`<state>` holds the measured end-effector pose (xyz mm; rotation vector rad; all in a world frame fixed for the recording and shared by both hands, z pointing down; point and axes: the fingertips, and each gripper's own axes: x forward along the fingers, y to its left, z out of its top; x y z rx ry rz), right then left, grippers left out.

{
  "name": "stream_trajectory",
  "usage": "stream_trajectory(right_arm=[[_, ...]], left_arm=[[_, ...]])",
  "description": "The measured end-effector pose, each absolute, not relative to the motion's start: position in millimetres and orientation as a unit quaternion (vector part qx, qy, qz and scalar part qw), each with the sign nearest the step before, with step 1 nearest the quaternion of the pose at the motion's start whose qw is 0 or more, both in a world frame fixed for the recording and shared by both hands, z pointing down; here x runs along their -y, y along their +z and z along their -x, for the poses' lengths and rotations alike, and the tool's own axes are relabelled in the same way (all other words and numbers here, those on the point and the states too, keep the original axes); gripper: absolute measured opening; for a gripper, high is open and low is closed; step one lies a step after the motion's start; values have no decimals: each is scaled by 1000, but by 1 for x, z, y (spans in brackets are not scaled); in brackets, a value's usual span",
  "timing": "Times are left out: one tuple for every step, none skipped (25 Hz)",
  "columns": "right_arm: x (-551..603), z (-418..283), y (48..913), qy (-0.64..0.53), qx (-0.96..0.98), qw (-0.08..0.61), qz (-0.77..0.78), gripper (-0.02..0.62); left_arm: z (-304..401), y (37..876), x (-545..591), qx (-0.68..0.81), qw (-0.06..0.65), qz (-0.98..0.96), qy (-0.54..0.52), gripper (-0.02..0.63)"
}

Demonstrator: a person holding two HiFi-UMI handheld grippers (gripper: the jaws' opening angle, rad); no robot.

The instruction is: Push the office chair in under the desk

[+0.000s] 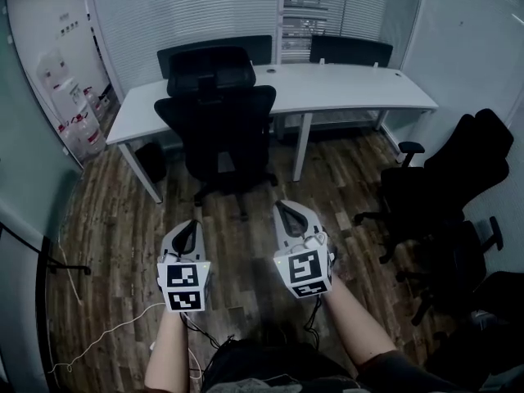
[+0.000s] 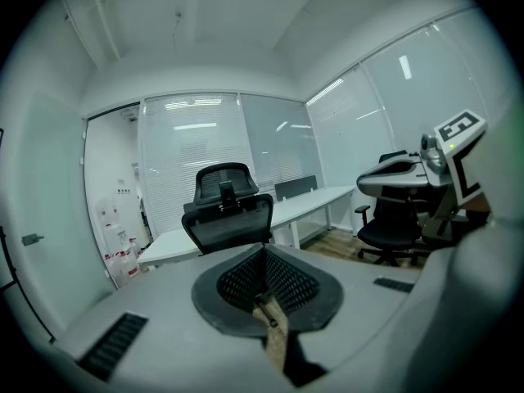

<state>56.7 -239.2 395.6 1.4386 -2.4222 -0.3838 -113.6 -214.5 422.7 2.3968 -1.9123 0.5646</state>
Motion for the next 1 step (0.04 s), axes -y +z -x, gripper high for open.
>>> stream_trajectory(right_arm=[[238,-54,396,-133,842,148,-501,21]], left_arm=[[114,422,215,611,12,-771,181,17]])
